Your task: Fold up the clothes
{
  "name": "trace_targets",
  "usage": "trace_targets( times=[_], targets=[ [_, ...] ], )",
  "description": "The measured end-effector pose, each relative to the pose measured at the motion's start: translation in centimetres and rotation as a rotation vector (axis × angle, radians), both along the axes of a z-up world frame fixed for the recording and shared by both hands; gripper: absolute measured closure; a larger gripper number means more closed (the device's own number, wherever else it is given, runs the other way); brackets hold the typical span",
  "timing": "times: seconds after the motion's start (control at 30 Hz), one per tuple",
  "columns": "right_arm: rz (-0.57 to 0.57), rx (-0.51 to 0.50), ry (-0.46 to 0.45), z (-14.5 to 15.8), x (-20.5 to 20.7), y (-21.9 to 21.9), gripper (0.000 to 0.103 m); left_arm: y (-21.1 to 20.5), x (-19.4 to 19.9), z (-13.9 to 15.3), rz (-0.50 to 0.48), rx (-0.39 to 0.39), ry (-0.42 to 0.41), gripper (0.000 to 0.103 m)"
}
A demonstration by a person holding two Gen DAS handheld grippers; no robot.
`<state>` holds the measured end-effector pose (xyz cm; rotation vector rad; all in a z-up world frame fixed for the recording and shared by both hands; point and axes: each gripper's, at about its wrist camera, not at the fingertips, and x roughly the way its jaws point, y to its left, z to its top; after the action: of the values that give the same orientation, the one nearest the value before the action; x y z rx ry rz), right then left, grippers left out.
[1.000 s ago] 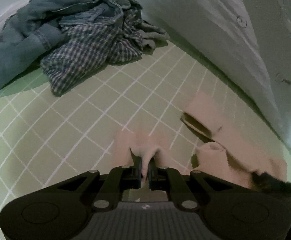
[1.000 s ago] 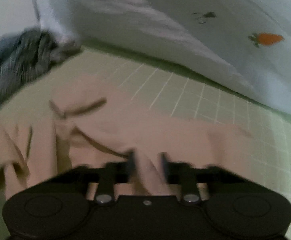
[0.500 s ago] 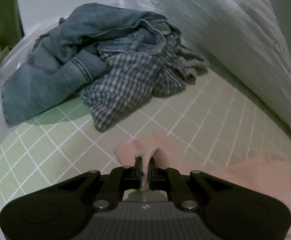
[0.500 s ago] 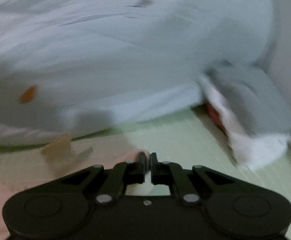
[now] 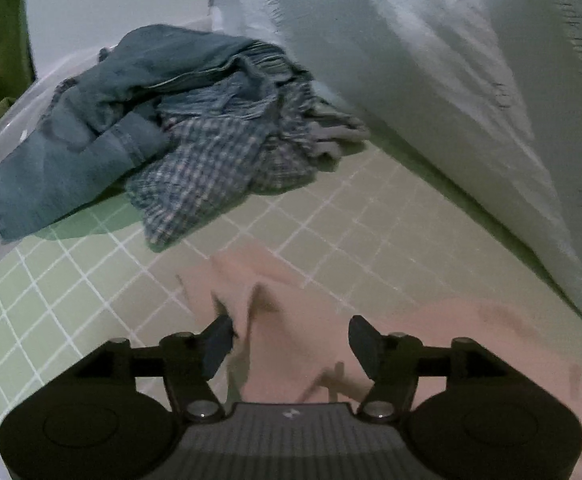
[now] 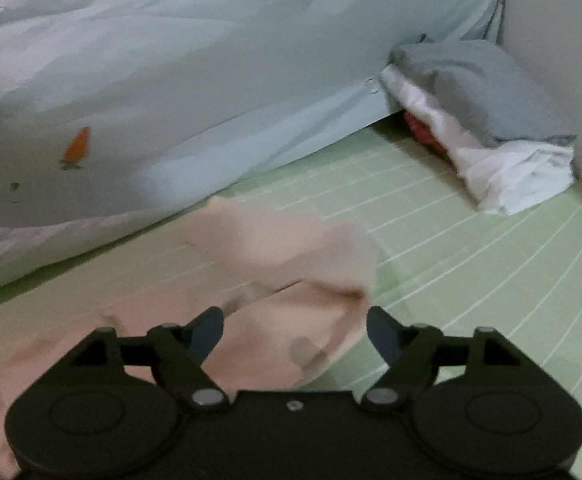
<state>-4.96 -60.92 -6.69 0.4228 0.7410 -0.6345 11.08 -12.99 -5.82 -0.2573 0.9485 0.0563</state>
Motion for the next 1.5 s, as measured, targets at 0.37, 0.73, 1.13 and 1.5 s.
trace_targets(
  times=[0.37, 0.73, 1.13, 1.5],
  targets=[
    [0.123, 0.129, 0.026, -1.2, 1.0, 4.0, 0.022, -8.1, -1.0, -2.2, -0.321, -0.043, 0.107, 0.028],
    [0.135, 0.269, 0.046, -3.0, 1.3, 3.2, 0.036, -14.6, -1.1, -5.2, -0.557, -0.086, 0.154, 0.046],
    [0.319, 0.278, -0.108, 3.5, 3.1, 0.4, 0.098, -13.6, 0.6, 0.4, -0.594, 0.023, -0.06, 0.095],
    [0.231, -0.004, 0.017, 2.4, 16.2, -2.0, 0.079, -20.3, 9.6, 1.9, -0.534, 0.045, -0.186, 0.069]
  ],
)
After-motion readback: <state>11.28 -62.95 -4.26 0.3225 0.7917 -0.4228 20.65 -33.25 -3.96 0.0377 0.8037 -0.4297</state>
